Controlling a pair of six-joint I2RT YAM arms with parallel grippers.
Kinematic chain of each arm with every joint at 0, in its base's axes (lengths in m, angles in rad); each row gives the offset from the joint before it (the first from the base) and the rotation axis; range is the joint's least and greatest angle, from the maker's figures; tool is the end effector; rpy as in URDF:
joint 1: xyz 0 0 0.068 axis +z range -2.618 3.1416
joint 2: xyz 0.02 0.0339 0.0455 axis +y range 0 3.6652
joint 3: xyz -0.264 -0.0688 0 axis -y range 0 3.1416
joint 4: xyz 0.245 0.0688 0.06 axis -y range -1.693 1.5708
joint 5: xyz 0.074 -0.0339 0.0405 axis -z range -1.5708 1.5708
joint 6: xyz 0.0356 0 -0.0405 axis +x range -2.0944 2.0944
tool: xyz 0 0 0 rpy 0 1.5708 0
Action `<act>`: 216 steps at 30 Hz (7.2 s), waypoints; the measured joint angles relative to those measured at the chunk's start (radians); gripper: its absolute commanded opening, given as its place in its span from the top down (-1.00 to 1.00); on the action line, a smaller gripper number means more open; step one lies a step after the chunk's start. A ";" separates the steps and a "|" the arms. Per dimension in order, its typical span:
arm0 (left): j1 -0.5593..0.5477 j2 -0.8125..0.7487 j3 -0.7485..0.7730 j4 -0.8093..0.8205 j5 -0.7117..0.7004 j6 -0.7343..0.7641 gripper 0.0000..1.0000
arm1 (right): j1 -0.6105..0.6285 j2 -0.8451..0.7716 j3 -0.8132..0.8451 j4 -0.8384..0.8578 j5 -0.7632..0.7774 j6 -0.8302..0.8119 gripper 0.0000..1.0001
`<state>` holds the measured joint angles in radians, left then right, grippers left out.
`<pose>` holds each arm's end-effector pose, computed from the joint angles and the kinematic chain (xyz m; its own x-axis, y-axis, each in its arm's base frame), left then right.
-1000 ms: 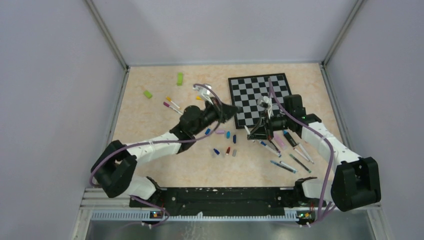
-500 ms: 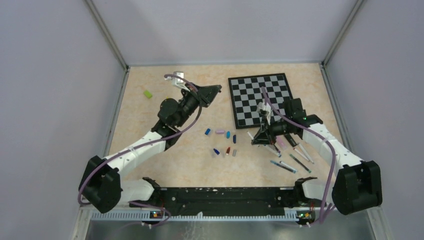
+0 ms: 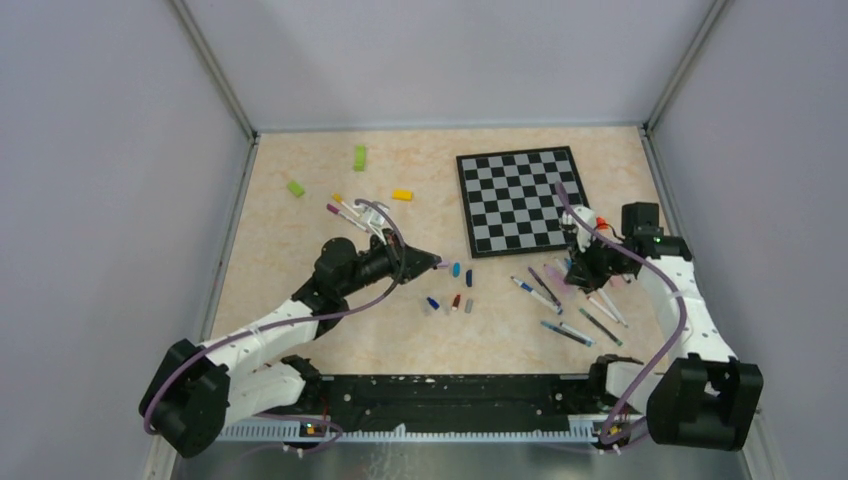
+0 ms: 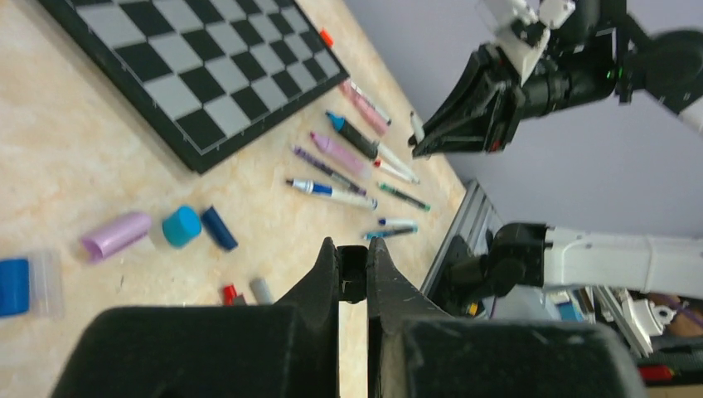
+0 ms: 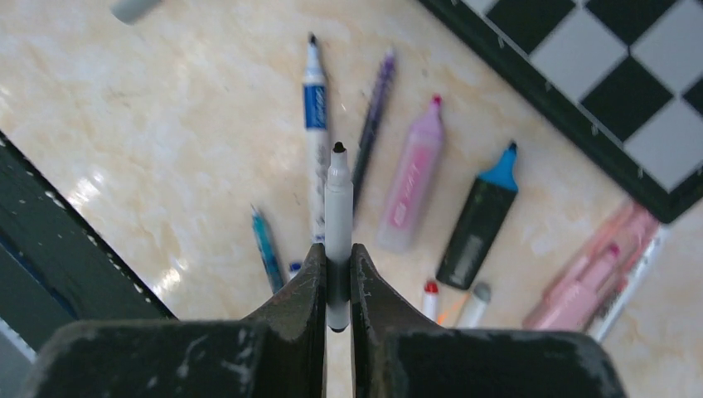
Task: Open the pen caps
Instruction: Place the pen at the center of the board, then place the pen cap at the center of the board, then pick up the pen from the center of the board.
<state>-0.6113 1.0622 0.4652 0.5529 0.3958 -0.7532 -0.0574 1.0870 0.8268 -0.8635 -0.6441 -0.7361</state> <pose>0.1842 -0.1458 0.2513 -0.6043 -0.3471 -0.7172 0.5917 0.4072 -0.6957 0.1946 0.0102 0.2498 -0.5239 -0.5077 -0.6839 -0.7625 0.6374 0.1110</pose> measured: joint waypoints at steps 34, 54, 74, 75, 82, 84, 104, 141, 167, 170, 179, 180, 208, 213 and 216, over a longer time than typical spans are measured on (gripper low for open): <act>0.000 0.141 -0.069 0.045 0.102 0.230 1.00 | -0.397 0.446 0.093 -0.086 0.336 -0.307 0.71; 0.001 0.150 -0.050 0.047 0.169 0.193 1.00 | -0.398 0.449 0.154 -0.119 0.339 -0.285 0.44; -0.464 0.458 0.488 -0.594 -0.404 0.059 1.00 | -0.312 -0.002 -0.048 0.126 -0.489 0.145 0.20; -0.478 0.510 0.537 -0.651 -0.446 0.039 0.98 | -0.312 -0.023 -0.062 0.151 -0.500 0.170 0.20; -0.519 0.774 0.755 -0.916 -0.603 -0.032 0.81 | -0.312 -0.058 -0.069 0.227 -0.517 0.224 0.19; -0.520 0.817 0.792 -0.968 -0.628 -0.038 0.76 | -0.312 -0.058 -0.069 0.231 -0.516 0.224 0.19; -0.520 0.912 0.941 -1.144 -0.671 -0.029 0.26 | -0.312 -0.057 -0.069 0.228 -0.498 0.216 0.18; 0.419 0.638 0.732 -0.924 -0.529 -0.028 -0.02 | -0.312 -0.042 -0.132 0.323 -0.505 0.243 0.12; 0.481 0.906 0.952 -1.149 -0.566 -0.066 0.20 | -0.312 -0.016 -0.132 0.325 -0.482 0.242 0.11; 0.485 0.906 0.952 -1.136 -0.546 -0.059 0.18 | -0.312 -0.010 -0.132 0.325 -0.481 0.242 0.11; 0.507 0.912 0.977 -1.101 -0.469 -0.061 0.26 | -0.312 -0.010 -0.132 0.325 -0.478 0.239 0.11; 0.508 0.916 0.982 -1.101 -0.467 -0.064 0.29 | -0.312 -0.010 -0.132 0.325 -0.478 0.239 0.11; 0.513 1.009 1.070 -1.217 -0.485 -0.060 0.59 | -0.312 0.001 -0.131 0.316 -0.478 0.227 0.11; 0.515 1.009 1.070 -1.233 -0.493 -0.032 0.78 | -0.312 0.001 -0.130 0.303 -0.478 0.219 0.11; 0.517 1.009 1.072 -1.243 -0.494 -0.008 0.83 | -0.312 0.001 -0.127 0.290 -0.478 0.212 0.11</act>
<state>-0.0944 2.0712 1.5368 -0.6903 -0.0982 -0.7609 -0.3695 1.0878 0.6994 -0.5739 -1.1225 -0.5236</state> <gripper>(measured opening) 0.119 0.443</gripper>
